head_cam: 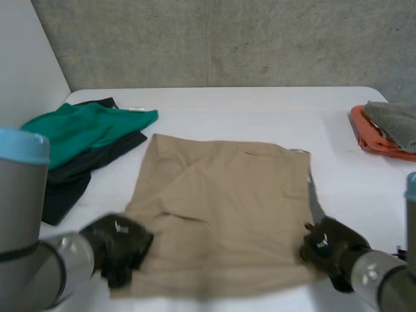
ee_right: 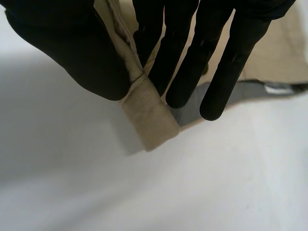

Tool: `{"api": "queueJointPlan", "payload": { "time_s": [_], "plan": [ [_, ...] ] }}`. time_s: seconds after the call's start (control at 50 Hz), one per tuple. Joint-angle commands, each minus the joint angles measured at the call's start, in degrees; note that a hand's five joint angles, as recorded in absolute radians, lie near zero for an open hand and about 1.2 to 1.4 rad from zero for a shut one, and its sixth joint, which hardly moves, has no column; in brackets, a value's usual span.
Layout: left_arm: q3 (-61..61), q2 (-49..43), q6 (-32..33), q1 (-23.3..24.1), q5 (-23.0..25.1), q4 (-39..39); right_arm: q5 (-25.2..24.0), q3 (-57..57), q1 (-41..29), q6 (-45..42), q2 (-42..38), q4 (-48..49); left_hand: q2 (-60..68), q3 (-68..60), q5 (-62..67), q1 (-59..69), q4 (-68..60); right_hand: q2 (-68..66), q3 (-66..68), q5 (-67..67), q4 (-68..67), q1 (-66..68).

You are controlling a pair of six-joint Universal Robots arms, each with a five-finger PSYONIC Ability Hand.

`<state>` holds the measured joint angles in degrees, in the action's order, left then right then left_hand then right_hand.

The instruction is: Fold the laundry.

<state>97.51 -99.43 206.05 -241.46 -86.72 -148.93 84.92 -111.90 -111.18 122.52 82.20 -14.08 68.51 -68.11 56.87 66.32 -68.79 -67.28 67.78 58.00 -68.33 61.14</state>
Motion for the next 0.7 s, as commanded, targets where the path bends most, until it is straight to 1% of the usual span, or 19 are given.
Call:
{"api": "queueJointPlan", "payload": {
  "time_s": [0.02, 0.1, 0.12, 0.18, 0.2, 0.26, 0.28, 0.3, 0.34, 0.36, 0.42, 0.44, 0.5, 0.52, 0.6, 0.64, 0.66, 0.68, 0.7],
  "plan": [
    [3.75, 1.61, 6.90, 2.31, 1.73, 4.79, -6.25, 3.17, 4.84, -9.06, 2.35, -9.39, 11.49, -11.89, 13.13, 13.68, -11.21, -12.73, 12.22, 12.00, -11.67, 18.86],
    [-0.38, -1.20, 7.96, 2.22, -1.08, 1.54, -7.40, 8.01, 4.48, -3.09, -0.46, -7.46, 11.49, -11.89, 13.13, 13.68, -11.21, -12.73, 12.22, 12.00, -11.67, 18.86],
    [-3.08, -2.68, 7.87, 2.22, -2.39, 0.06, -7.23, 10.54, 4.22, -0.38, -2.38, -5.80, 11.49, -11.89, 13.13, 13.68, -11.21, -12.73, 12.22, 12.00, -11.67, 18.86],
    [-8.02, -5.41, 7.35, 1.78, -3.80, -2.67, -6.79, 14.59, 3.34, 3.86, -5.11, -2.90, 11.49, -11.89, 13.13, 13.68, -11.21, -12.73, 12.22, 12.00, -11.67, 18.86],
    [-11.69, -7.42, 7.08, 1.52, -4.24, -5.29, -6.00, 17.48, 3.08, 6.57, -7.04, -0.36, 11.49, -11.89, 13.13, 13.68, -11.21, -12.73, 12.22, 12.00, -11.67, 18.86],
    [-17.68, -11.47, 6.91, 0.99, -4.51, -10.57, -3.81, 22.06, 2.73, 10.19, -10.38, 3.34, 11.49, -11.89, 13.13, 13.68, -11.21, -12.73, 12.22, 12.00, -11.67, 18.86],
    [-21.70, -14.44, 7.25, 0.56, -4.51, -14.16, -2.06, 25.12, 2.55, 12.11, -12.75, 5.53, 11.49, -11.89, 13.13, 13.68, -11.21, -12.73, 12.22, 12.00, -11.67, 18.86],
    [-23.75, -16.04, 7.34, 0.38, -4.51, -15.93, -1.08, 26.55, 2.37, 13.00, -13.99, 6.60, 11.49, -11.89, 13.13, 13.68, -11.21, -12.73, 12.22, 12.00, -11.67, 18.86],
    [-28.05, -19.64, 7.52, 0.11, -4.69, -19.45, 0.85, 29.45, 1.94, 14.32, -16.54, 8.44, 11.49, -11.89, 13.13, 13.68, -11.21, -12.73, 12.22, 12.00, -11.67, 18.86],
    [-32.16, -23.31, 7.87, -0.15, -5.12, -22.77, 2.51, 32.33, 1.32, 15.11, -19.07, 10.28, 11.49, -11.89, 13.13, 13.68, -11.21, -12.73, 12.22, 12.00, -11.67, 18.86],
    [-38.60, -28.87, 8.31, -0.33, -5.48, -26.93, 4.46, 36.39, 0.62, 15.65, -23.30, 13.36, 11.49, -11.89, 13.13, 13.68, -11.21, -12.73, 12.22, 12.00, -11.67, 18.86],
    [-42.71, -32.46, 8.83, -0.33, -5.74, -28.94, 5.60, 39.19, 0.27, 15.47, -26.54, 15.98, 11.49, -11.89, 13.13, 13.68, -11.21, -12.73, 12.22, 12.00, -11.67, 18.86],
    [-48.27, -37.84, 9.71, -0.06, -5.39, -31.06, 7.62, 43.34, -0.17, 14.68, -31.30, 19.95, 11.49, -11.89, 13.13, 13.68, -11.21, -12.73, 12.22, 12.00, -11.67, 18.86],
    [-51.94, -41.42, 10.24, -0.06, -5.39, -32.11, 8.76, 45.78, -0.44, 13.98, -34.10, 22.58, 11.49, -11.89, 13.13, 13.68, -11.21, -12.73, 12.22, 12.00, -11.67, 18.86],
    [-60.30, -48.46, 10.68, -0.67, -6.26, -33.96, 9.91, 51.41, -0.62, 11.61, -41.22, 29.52, 11.49, -11.89, 13.13, 13.68, -11.21, -12.73, 12.22, 12.00, -11.67, 18.86],
    [-62.87, -50.68, 10.60, -0.94, -6.62, -34.32, 9.82, 53.18, -0.70, 10.64, -43.78, 32.26, 11.49, -11.89, 13.13, 13.68, -11.21, 0.68, -1.19, -1.40, 1.73, 5.45],
    [-63.75, -51.47, 10.51, -1.03, -6.71, -34.41, 10.00, 54.24, -0.70, 10.29, -44.93, 33.40, 11.49, -11.89, 13.13, 13.68, -11.21, 10.91, -11.42, -11.63, 11.96, -4.78],
    [-65.24, -52.69, 10.25, -1.03, -6.80, -34.76, 10.52, 55.81, -0.88, 9.76, -46.85, 35.33, 5.68, -6.08, 7.32, 7.87, -5.40, 40.16, -40.67, -40.88, 41.21, -34.02],
    [-65.51, -53.06, 9.98, -1.03, -6.71, -34.94, 10.96, 56.53, -1.05, 9.58, -47.65, 36.13, -10.37, 9.96, -8.72, -8.17, 10.64, 51.44, -51.95, -52.16, 52.49, -45.31]
  ]
}}
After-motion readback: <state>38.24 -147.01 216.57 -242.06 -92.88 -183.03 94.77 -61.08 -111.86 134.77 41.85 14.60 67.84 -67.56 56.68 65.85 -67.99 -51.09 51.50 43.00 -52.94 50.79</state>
